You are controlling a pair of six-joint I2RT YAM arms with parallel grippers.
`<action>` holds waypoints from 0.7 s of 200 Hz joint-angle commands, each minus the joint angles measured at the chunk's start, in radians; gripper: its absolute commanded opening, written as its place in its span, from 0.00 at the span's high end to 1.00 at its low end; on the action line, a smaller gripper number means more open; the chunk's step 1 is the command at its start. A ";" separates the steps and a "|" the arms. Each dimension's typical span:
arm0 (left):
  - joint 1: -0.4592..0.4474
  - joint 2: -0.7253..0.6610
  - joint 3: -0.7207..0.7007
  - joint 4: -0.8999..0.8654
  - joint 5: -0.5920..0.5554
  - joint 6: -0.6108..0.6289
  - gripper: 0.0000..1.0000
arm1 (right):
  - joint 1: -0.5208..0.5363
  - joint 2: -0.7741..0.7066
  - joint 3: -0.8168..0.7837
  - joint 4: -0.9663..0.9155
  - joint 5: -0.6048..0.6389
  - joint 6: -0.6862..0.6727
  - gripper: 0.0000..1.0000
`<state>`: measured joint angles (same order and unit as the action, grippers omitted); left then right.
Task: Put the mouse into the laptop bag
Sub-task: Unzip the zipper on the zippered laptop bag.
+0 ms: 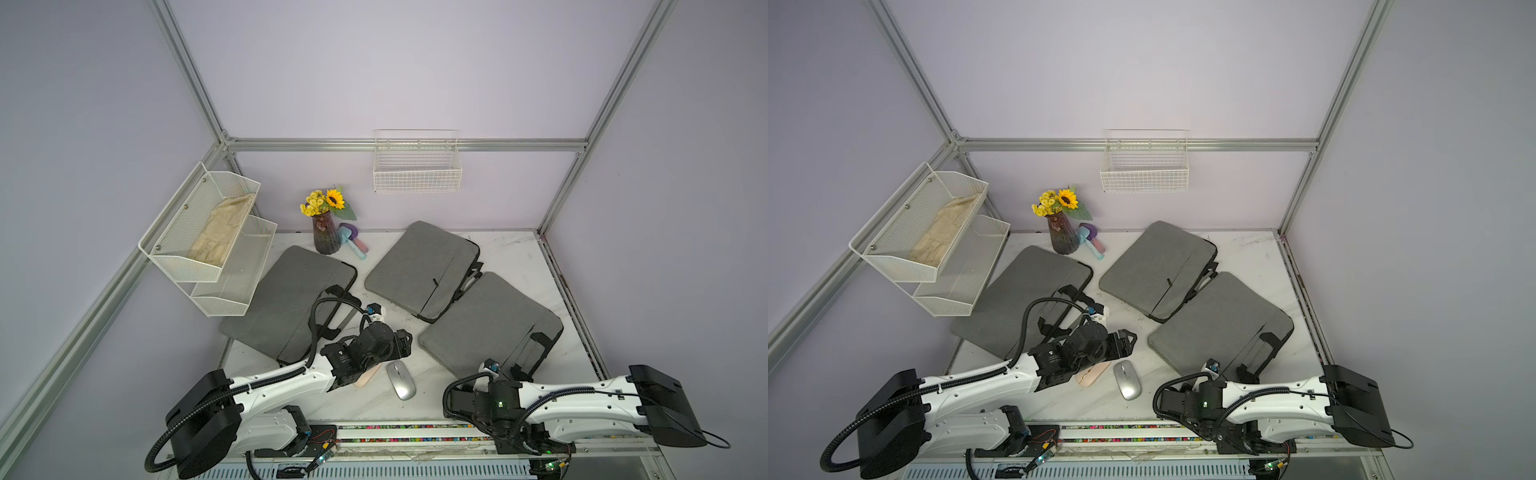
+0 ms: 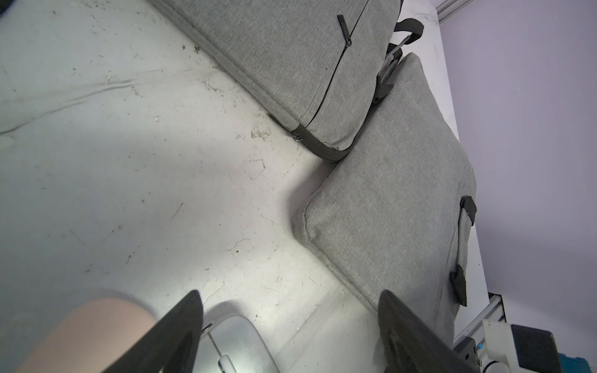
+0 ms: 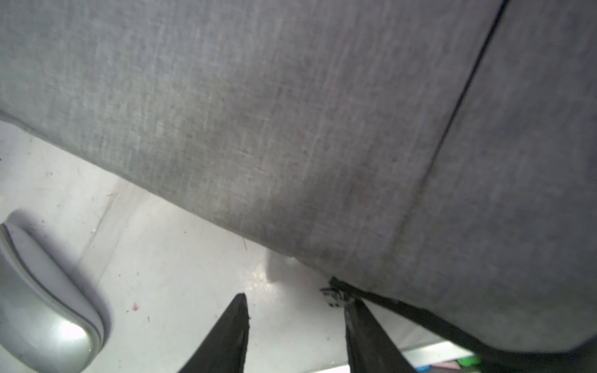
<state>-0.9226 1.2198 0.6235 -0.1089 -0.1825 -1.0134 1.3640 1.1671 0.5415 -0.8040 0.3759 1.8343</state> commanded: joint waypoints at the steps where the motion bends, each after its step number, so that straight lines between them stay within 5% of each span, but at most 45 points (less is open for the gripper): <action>1: 0.008 0.009 -0.038 0.058 0.013 -0.013 0.16 | -0.058 0.074 0.034 0.025 -0.047 0.018 0.51; 50: 0.011 0.030 -0.034 0.069 0.025 -0.016 0.16 | -0.127 0.120 0.023 0.048 -0.080 -0.034 0.53; 91: 0.017 0.057 -0.021 0.077 0.043 -0.017 0.16 | -0.134 0.036 -0.022 0.046 -0.088 -0.031 0.69; 140: 0.018 0.078 -0.007 0.079 0.060 -0.020 0.16 | -0.135 -0.067 -0.038 0.014 -0.126 -0.034 0.52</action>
<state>-0.9096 1.2961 0.6239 -0.0681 -0.1375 -1.0149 1.2346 1.1416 0.5163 -0.7307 0.2928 1.7367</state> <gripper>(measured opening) 0.839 0.437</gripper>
